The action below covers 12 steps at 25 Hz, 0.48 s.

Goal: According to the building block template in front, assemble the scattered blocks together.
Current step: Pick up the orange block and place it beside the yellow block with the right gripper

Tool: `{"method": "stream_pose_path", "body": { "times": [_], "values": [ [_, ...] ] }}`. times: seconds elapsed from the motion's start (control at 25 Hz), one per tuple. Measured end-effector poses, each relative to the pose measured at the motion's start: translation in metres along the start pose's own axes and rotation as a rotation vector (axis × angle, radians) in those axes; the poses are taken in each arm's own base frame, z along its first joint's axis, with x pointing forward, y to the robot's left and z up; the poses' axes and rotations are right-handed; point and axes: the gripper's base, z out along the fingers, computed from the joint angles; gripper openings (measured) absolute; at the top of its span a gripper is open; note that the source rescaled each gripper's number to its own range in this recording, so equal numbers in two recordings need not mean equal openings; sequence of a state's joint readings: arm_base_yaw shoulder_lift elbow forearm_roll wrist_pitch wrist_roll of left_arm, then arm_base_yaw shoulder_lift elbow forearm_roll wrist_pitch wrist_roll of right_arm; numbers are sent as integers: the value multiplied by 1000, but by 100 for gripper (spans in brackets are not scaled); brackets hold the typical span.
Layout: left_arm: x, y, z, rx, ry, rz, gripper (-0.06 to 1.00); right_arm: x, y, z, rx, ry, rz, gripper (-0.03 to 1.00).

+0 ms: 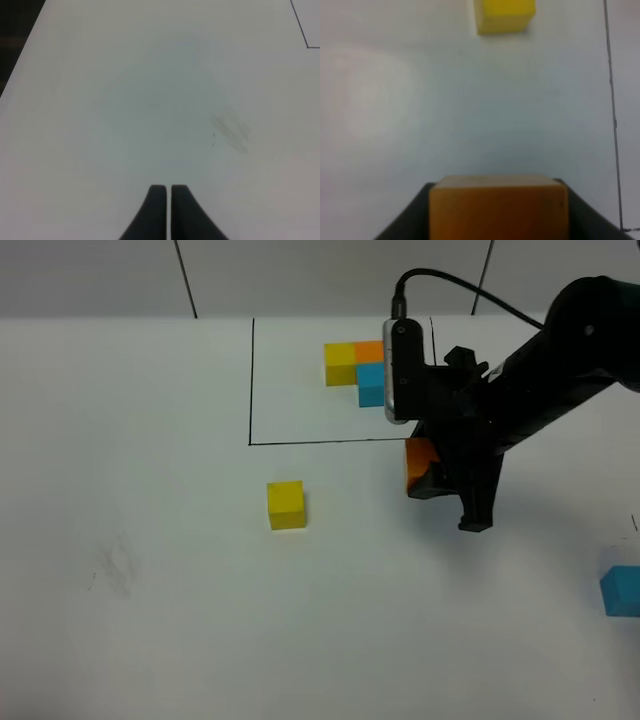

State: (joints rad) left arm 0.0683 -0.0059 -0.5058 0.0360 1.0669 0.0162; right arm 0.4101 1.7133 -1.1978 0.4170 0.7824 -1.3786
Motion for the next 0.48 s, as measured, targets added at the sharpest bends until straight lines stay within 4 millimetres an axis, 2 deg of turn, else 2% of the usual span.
{"method": "stream_pose_path", "body": {
  "times": [0.48],
  "values": [
    [0,0,0,0,0,0,0,-31,-19,59,-96,3,-67,46]
  ]
}}
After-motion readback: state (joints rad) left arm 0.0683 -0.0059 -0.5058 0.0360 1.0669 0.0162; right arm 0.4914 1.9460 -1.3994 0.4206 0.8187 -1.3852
